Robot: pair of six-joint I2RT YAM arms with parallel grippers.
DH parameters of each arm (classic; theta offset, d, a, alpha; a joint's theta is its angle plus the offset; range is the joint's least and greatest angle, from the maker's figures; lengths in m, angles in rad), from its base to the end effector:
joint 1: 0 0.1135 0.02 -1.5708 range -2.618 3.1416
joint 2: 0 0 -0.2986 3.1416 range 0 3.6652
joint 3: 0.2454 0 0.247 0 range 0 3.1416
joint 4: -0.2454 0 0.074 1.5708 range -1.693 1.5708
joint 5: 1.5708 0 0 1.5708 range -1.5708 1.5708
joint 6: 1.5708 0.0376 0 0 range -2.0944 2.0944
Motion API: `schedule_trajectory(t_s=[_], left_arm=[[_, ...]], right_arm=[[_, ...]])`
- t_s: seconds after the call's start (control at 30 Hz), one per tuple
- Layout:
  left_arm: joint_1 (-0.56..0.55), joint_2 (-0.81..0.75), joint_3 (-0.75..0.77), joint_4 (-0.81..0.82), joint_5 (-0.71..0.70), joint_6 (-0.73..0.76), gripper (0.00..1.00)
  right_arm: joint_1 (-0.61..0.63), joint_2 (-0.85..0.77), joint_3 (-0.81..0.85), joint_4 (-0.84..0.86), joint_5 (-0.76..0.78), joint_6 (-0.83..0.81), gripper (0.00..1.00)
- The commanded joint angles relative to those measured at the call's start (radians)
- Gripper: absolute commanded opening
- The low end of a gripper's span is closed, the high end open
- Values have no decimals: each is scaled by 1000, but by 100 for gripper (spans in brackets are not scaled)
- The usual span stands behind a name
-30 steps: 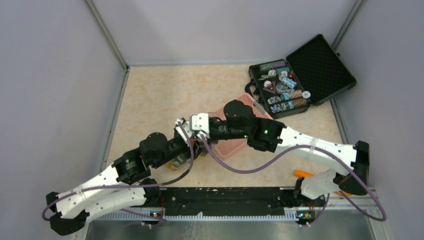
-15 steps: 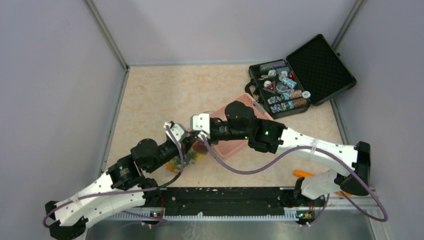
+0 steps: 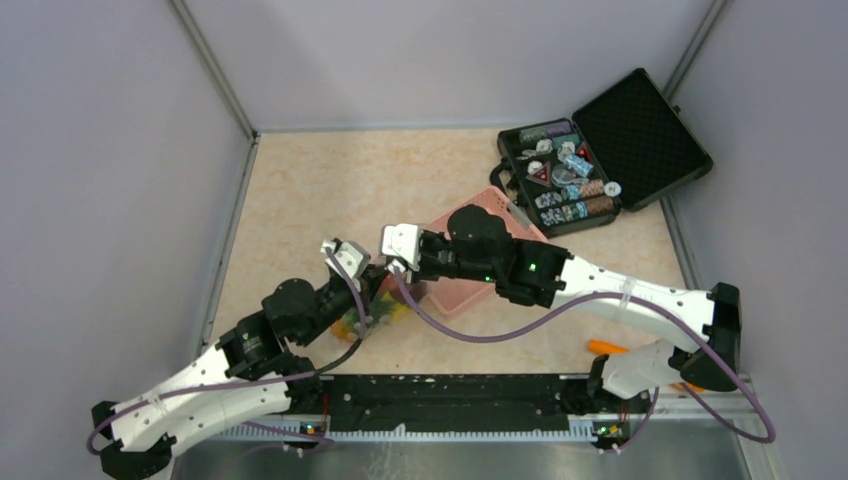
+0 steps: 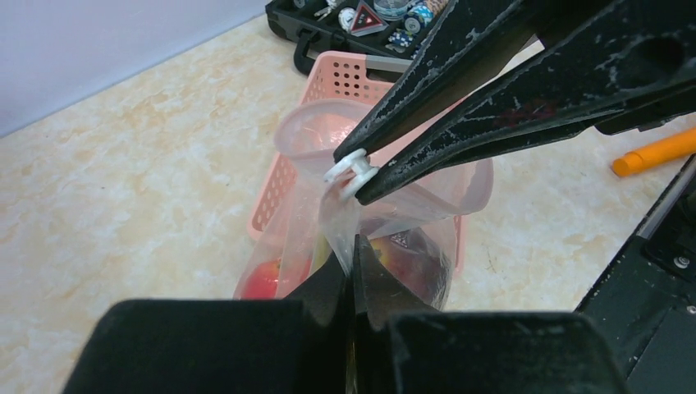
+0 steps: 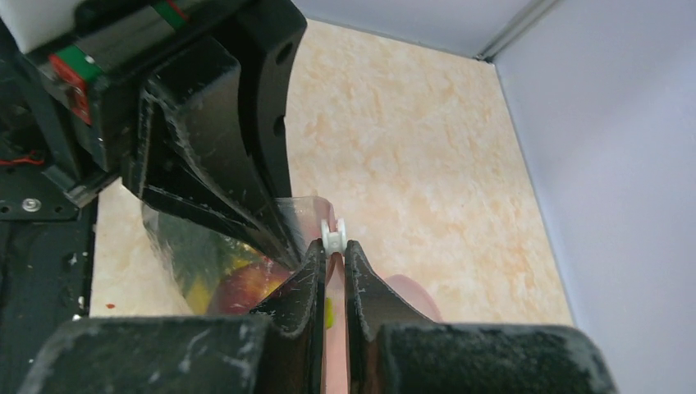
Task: Place the food in the zip-top bag and seal the zipper
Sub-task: Adjust the zipper food storage bag at the center of the board.
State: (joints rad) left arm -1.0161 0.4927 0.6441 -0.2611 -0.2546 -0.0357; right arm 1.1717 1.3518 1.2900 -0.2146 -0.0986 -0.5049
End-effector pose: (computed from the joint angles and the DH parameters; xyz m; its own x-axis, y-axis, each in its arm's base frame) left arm 0.0578 -0.0753 0.3381 -0.0823 0.0672 -0.9943 0.6883 0.7254 -0.0079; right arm 0.1152 0.2826 0.4197 0.3685 -0.3649 -0.8550 -0.8860 0.1405 -0.4418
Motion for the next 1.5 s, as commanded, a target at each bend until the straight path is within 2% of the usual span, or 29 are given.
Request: schedule_trajectory(t_s=[0.0, 0.13, 0.23, 0.3, 0.37, 0.4, 0.5, 0.67, 0.77, 0.8, 0.97, 1.03, 1.07, 1.17, 1.27, 1.47], left_arm=[[-3, -4, 3, 64, -58, -15, 0], [-2, -1, 0, 61, -79, -13, 0], [-2, -4, 14, 42, -40, -8, 1], [-2, -9, 31, 27, 12, -8, 29], [-2, -9, 43, 10, 57, -4, 42], [-2, -3, 52, -3, 80, 3, 53], [-1, 14, 114, -99, 139, 4, 73], [2, -33, 169, -195, 219, 10, 93], [4, 3, 207, -270, 268, 3, 95], [4, 16, 222, -288, 246, -5, 95], [9, 34, 262, -219, 11, -66, 99], [20, 64, 296, -171, -127, -145, 99], [29, 104, 327, -163, -154, -174, 99], [66, 250, 466, -229, -137, -258, 99], [104, 385, 569, -277, -49, -313, 99], [171, 469, 555, -204, 70, -380, 99]], right_arm=[[-2, -2, 16, -25, 61, -56, 0], [-3, -9, 25, -64, -89, -61, 0], [-3, -10, 20, -76, -134, -58, 0], [-3, -15, 3, -68, -136, -62, 0], [-3, -25, -23, -57, -134, -75, 0], [-3, -28, -31, -59, -143, -77, 0], [-4, -51, -43, -85, -193, -98, 0], [-51, -79, -63, -153, -204, -114, 0], [-76, -97, -67, -183, -249, -126, 0], [-77, -109, -69, -207, -269, -144, 0], [-77, -177, -109, -342, -472, -264, 0], [-76, -203, -139, -357, -549, -320, 0], [-75, -216, -160, -350, -566, -340, 0], [-68, -256, -225, -289, -573, -362, 0], [-58, -249, -220, -313, -594, -409, 0], [-27, -279, -242, -300, -587, -482, 0]])
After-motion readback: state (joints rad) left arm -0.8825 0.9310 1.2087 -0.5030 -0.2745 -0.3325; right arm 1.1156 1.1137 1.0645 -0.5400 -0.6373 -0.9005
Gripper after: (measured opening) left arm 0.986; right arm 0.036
